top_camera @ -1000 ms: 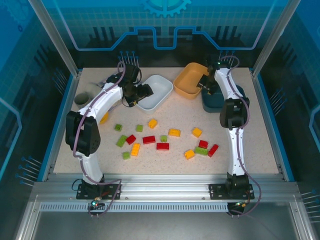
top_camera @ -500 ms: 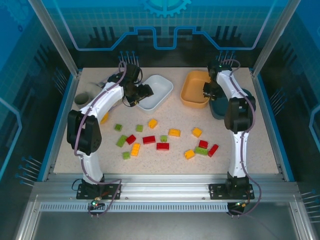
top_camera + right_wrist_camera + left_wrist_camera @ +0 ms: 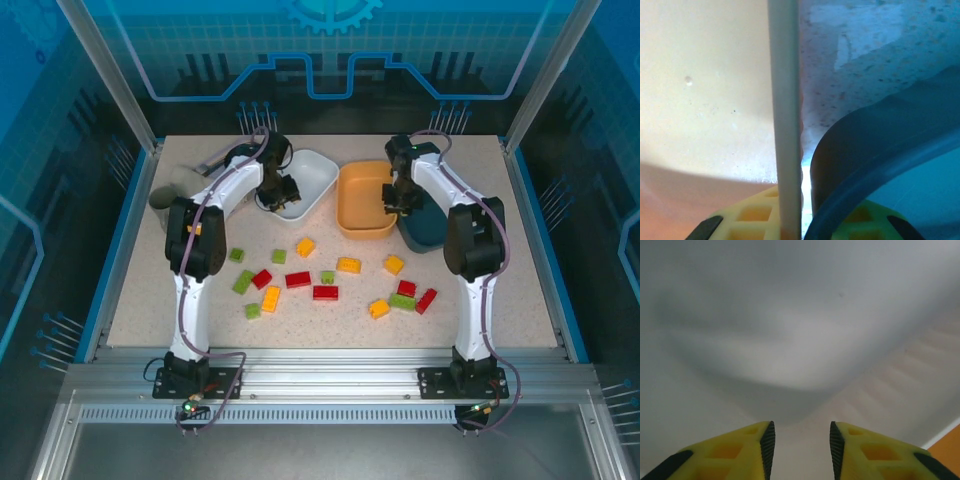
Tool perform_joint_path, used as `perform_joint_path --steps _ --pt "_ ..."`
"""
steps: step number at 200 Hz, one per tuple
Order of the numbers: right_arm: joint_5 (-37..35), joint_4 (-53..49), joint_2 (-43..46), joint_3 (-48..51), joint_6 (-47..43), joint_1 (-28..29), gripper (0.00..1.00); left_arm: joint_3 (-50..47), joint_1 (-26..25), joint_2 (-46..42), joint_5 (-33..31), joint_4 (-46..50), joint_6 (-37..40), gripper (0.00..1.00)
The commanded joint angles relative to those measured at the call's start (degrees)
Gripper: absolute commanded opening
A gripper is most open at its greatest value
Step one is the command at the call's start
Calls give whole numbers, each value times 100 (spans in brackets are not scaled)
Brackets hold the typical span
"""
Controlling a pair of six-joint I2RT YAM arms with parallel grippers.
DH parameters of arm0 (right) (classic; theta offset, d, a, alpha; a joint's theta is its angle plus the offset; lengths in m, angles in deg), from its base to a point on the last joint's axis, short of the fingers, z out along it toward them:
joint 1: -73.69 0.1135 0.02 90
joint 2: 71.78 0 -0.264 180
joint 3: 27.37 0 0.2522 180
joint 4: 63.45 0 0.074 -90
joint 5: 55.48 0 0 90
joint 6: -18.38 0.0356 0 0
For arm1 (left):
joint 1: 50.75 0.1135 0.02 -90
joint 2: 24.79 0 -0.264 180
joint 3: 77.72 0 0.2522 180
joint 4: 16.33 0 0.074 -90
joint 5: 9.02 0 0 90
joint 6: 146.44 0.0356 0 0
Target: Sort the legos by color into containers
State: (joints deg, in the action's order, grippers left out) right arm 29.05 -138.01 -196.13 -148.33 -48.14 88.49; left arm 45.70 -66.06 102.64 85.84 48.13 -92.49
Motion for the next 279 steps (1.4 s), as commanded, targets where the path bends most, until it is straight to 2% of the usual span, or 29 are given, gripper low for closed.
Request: perform_joint_path --steps 1,34,73,100,123,150,178,205,233,266,279 --pt "385 68 17 114 -414 111 16 -28 -172 10 283 88 -14 36" --pt "512 92 21 196 -839 125 20 -403 -423 -132 409 -122 -159 35" --pt "528 79 184 260 -1213 110 38 -905 -512 -424 635 -536 -494 35" --pt "550 314 684 583 -854 -103 58 -879 -509 -499 536 -652 -480 35" --pt "773 633 1104 892 -222 -505 65 -531 -507 -325 498 -574 -388 35" --pt "1021 934 1202 1001 522 -989 66 -52 -497 46 533 -465 -328 35" --pt "1119 999 879 758 1327 -1380 66 493 -488 387 629 -421 -316 35" --pt "935 828 286 145 1645 -1440 66 935 -449 554 656 -342 -307 35" --pt "834 550 -299 -552 1695 -1418 65 921 -426 256 550 -304 -332 36" --pt "648 53 -803 -1115 1556 -1393 52 512 -394 -336 455 -367 -407 36" --pt "486 -55 -840 -1151 1378 -1375 42 358 -394 -556 419 -355 -410 36"
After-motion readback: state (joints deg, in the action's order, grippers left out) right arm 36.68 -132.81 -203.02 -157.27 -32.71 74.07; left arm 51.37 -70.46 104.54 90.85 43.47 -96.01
